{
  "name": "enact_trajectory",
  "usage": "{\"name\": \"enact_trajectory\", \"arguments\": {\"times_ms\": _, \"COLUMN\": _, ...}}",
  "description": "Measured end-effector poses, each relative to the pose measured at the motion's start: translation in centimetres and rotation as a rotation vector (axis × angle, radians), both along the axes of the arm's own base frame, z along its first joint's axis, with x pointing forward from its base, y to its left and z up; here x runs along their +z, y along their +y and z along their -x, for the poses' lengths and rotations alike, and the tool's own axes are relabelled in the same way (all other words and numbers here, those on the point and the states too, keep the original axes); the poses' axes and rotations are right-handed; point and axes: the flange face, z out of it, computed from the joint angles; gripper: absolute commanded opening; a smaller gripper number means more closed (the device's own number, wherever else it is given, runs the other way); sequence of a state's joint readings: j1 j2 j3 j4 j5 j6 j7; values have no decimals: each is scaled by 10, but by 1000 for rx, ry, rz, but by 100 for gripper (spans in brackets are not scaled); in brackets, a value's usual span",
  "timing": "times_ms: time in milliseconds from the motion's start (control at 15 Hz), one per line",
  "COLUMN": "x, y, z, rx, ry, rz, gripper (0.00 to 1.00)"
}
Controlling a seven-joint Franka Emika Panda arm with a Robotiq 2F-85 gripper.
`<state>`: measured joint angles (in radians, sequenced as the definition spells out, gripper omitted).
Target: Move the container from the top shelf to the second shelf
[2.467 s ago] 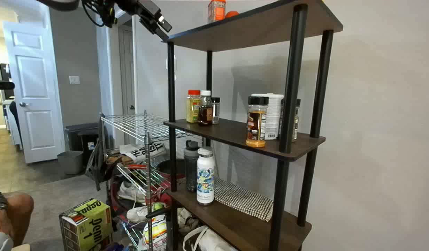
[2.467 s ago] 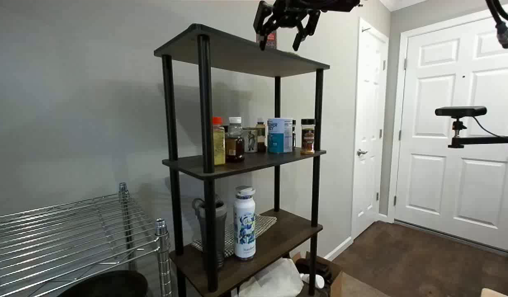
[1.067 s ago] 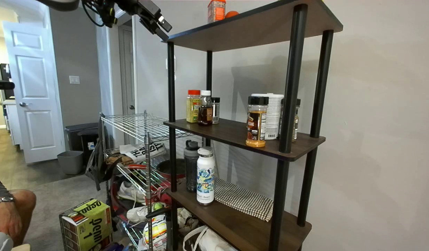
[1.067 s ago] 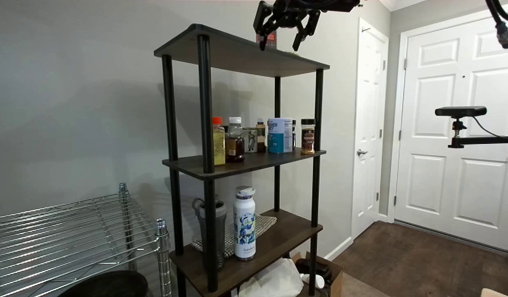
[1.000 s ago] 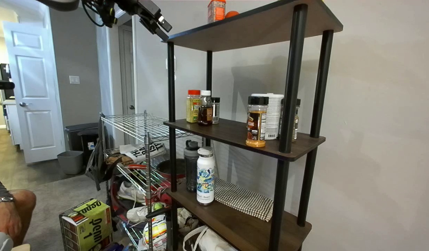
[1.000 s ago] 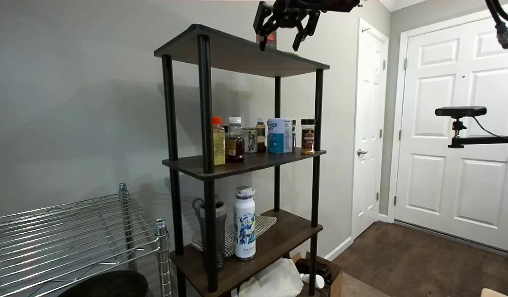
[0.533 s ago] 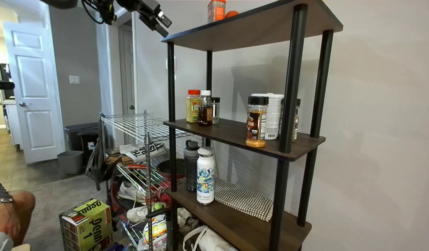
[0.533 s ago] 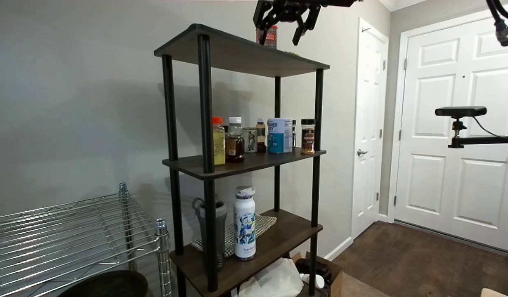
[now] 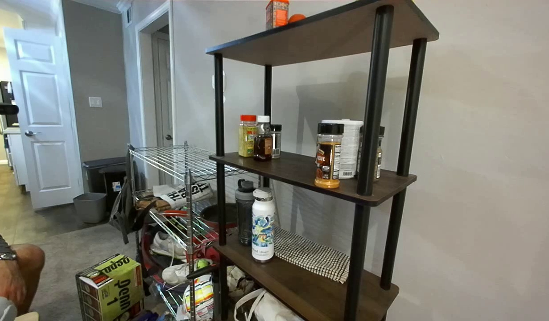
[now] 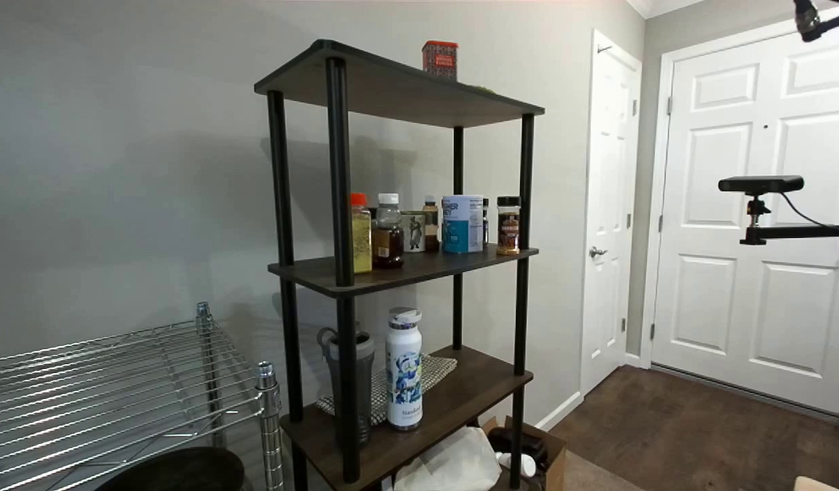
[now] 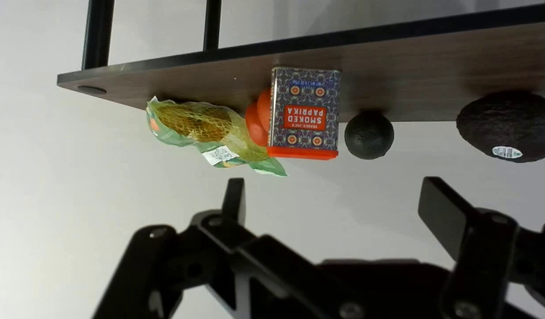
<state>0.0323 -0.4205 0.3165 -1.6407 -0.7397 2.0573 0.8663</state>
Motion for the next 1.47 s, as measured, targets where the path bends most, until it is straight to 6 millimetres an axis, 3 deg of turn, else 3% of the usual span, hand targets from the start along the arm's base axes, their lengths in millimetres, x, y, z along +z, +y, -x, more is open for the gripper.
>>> {"name": "enact_trajectory", "arguments": {"times_ms": 667, "x": -22, "y": -39, "z": -63, "rx": -62, "ry": 58, "rz": -33, "gripper": 100}}
{"name": "enact_trajectory", "arguments": {"times_ms": 1000, "x": -37, "y": -34, "z": -85, "rx": -50, "ry": 89, "rz": -38, "gripper": 100}}
{"name": "enact_trajectory", "arguments": {"times_ms": 1467, "x": -52, "y": -27, "z": -100, "rx": -36, "ry": 119, "rz": -40, "gripper": 100}}
